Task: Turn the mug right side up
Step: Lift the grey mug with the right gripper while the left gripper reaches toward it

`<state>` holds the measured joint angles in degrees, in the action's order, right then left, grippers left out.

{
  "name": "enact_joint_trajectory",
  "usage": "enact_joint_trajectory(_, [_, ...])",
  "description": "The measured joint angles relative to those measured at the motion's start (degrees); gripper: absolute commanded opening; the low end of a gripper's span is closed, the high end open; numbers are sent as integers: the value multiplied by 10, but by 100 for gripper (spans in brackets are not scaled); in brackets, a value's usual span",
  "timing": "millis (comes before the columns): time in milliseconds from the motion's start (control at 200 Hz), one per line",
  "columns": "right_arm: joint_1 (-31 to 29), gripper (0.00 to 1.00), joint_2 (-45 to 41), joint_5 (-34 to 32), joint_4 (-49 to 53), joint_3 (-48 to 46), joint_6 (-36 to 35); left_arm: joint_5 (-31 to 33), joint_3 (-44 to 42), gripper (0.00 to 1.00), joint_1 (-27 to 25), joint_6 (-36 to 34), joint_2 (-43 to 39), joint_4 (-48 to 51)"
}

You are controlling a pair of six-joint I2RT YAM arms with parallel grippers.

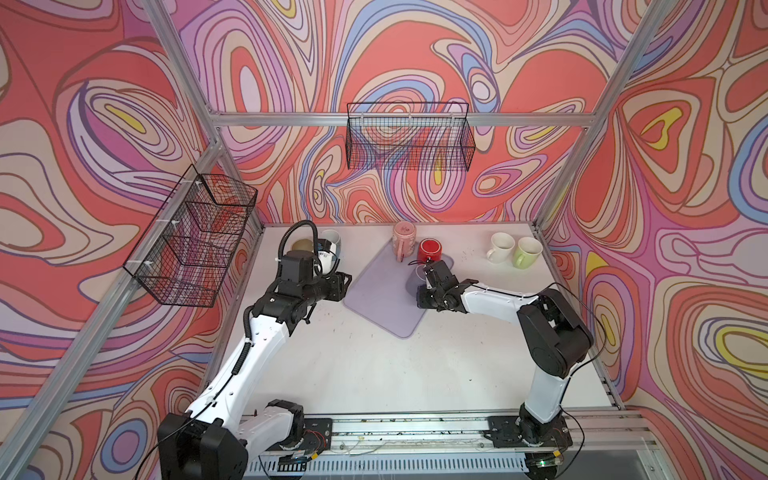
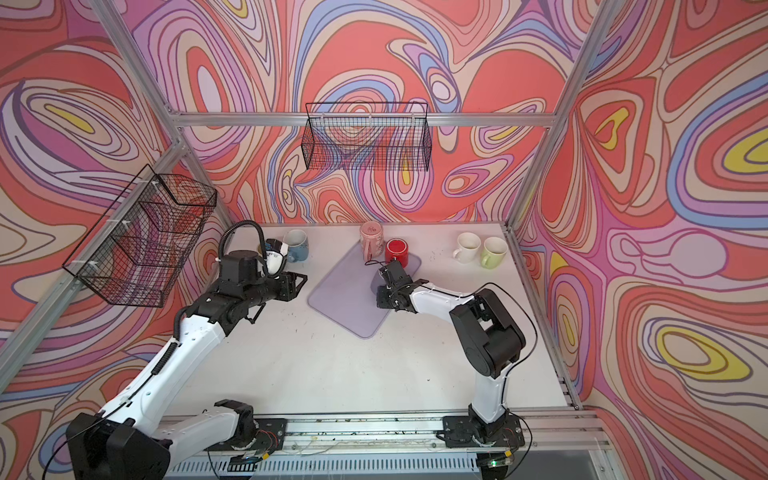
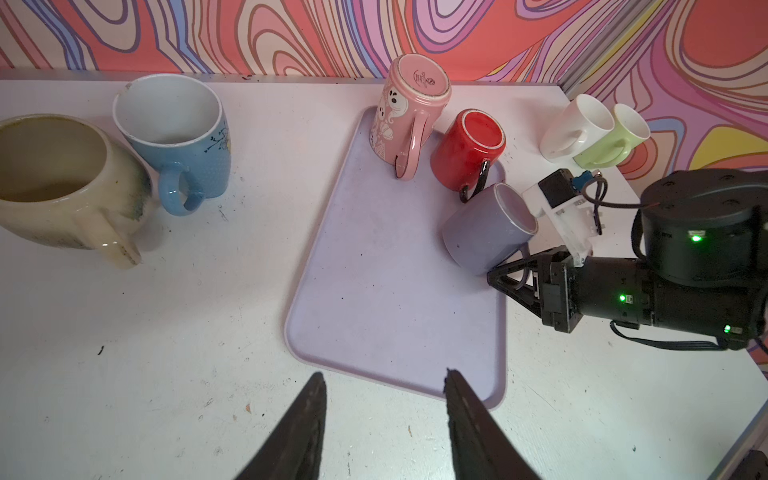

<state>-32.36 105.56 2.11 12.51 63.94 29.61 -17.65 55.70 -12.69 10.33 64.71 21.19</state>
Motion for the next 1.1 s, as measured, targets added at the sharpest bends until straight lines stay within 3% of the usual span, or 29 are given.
enact_joint_trajectory(446, [40,1,-89,113,-85,-70,0,-11,-1,49,0,2,3,-1])
enact_joint_trajectory(681, [86,1,-140,210,-189,-132,37,-70,-31,50,0,20,3,-38])
enact_joint_trajectory(1097, [109,1,-145,351,-350,-167,119,-218,-128,53,-1,183,-5,-243])
